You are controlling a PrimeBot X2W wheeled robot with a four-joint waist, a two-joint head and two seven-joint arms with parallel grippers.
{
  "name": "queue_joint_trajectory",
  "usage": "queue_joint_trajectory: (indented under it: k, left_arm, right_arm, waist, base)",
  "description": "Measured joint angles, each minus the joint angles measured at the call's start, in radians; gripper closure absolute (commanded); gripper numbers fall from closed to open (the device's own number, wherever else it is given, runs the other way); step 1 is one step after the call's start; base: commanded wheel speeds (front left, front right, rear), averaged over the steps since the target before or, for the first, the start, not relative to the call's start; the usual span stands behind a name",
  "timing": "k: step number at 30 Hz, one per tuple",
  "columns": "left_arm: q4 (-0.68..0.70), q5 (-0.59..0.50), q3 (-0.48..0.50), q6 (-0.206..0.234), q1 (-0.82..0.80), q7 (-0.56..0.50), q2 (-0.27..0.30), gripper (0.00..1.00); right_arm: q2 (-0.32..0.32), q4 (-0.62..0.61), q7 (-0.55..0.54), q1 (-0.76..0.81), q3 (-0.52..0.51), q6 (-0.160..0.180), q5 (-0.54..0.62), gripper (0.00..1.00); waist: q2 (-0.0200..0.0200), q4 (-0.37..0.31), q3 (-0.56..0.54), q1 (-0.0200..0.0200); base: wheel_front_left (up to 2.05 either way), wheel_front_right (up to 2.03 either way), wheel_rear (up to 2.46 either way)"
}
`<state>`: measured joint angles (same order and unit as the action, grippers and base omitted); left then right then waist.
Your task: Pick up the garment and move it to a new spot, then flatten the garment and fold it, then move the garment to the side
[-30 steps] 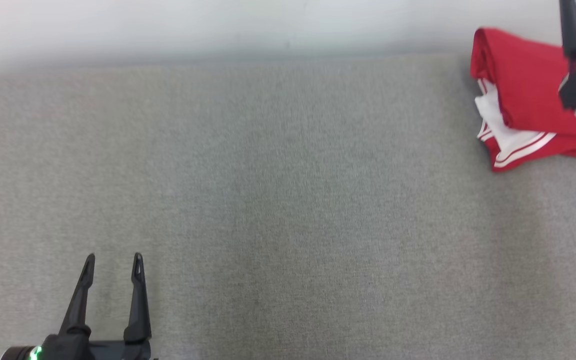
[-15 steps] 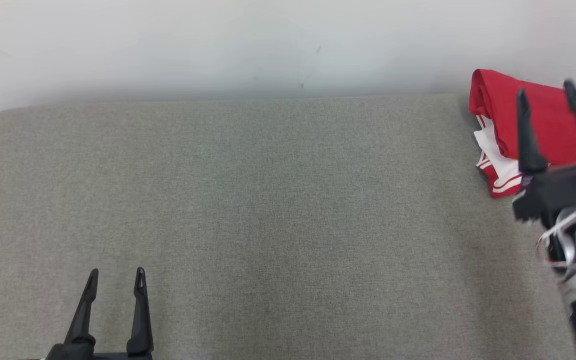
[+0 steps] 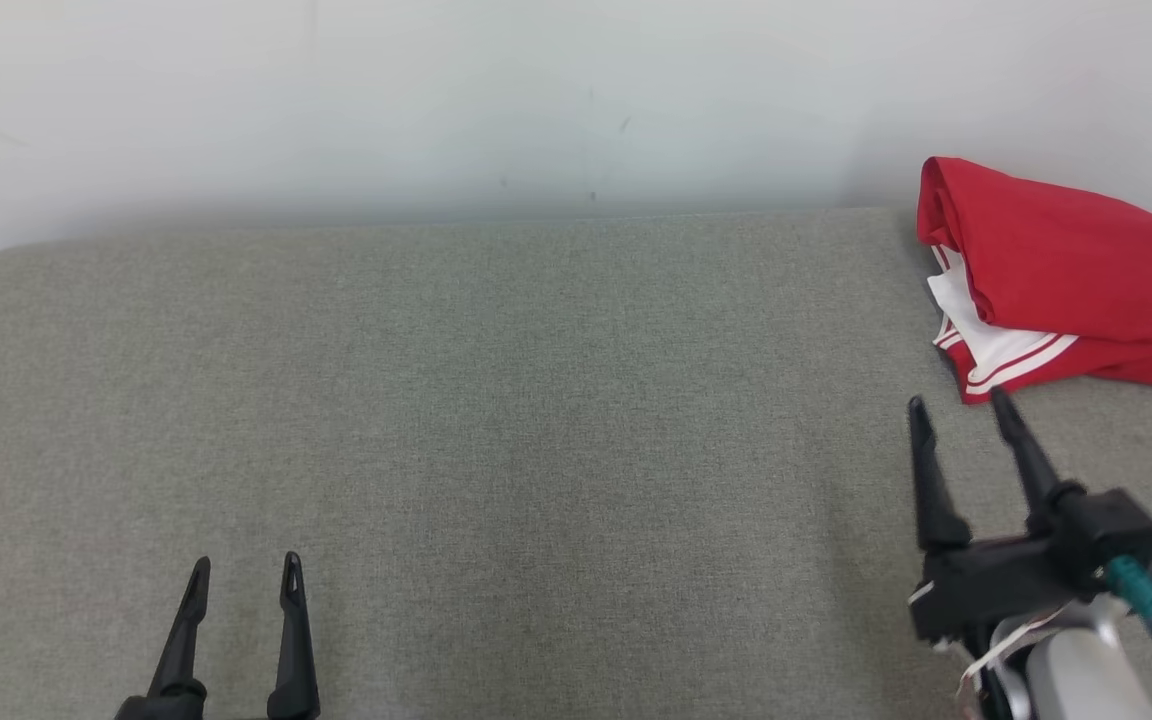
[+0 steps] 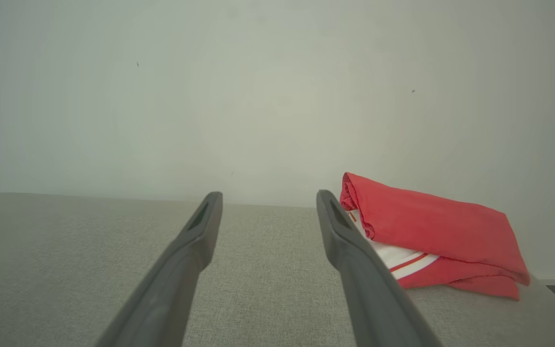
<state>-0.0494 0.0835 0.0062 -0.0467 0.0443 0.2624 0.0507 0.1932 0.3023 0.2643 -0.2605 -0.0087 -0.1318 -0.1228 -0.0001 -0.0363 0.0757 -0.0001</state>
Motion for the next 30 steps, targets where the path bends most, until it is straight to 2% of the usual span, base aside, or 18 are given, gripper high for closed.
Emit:
queue_joint_trajectory:
  k: [4, 13, 22, 30]
  left_arm:
    - [-0.019, 0.006, 0.001, 0.002, -0.003, 0.000, 0.000, 0.00]
    - [-0.067, 0.010, -0.021, 0.015, 0.001, 0.000, 0.000, 0.00]
    - [-0.083, 0.016, -0.045, 0.019, 0.012, 0.000, 0.000, 0.00]
    - [-0.090, 0.016, -0.046, 0.021, 0.017, 0.000, 0.000, 0.00]
  right_arm:
    - [-0.046, -0.037, 0.000, 0.065, 0.013, 0.000, 0.024, 0.00]
    - [-0.109, -0.127, 0.000, 0.223, -0.038, 0.000, 0.054, 0.00]
    - [-0.136, -0.124, 0.000, 0.300, -0.012, 0.000, 0.054, 0.00]
    - [-0.141, -0.118, 0.000, 0.307, 0.003, 0.000, 0.044, 0.00]
  waist:
    - [0.0001, 0.004, -0.005, 0.0000]
    - [0.0000, 0.010, -0.043, -0.0001]
    - [0.0001, 0.014, -0.055, 0.0000]
    - [0.0001, 0.011, -0.059, 0.0001]
  base:
    - [0.00, 0.00, 0.00]
    - [0.00, 0.00, 0.00]
    - [0.00, 0.00, 0.00]
    - [0.00, 0.00, 0.00]
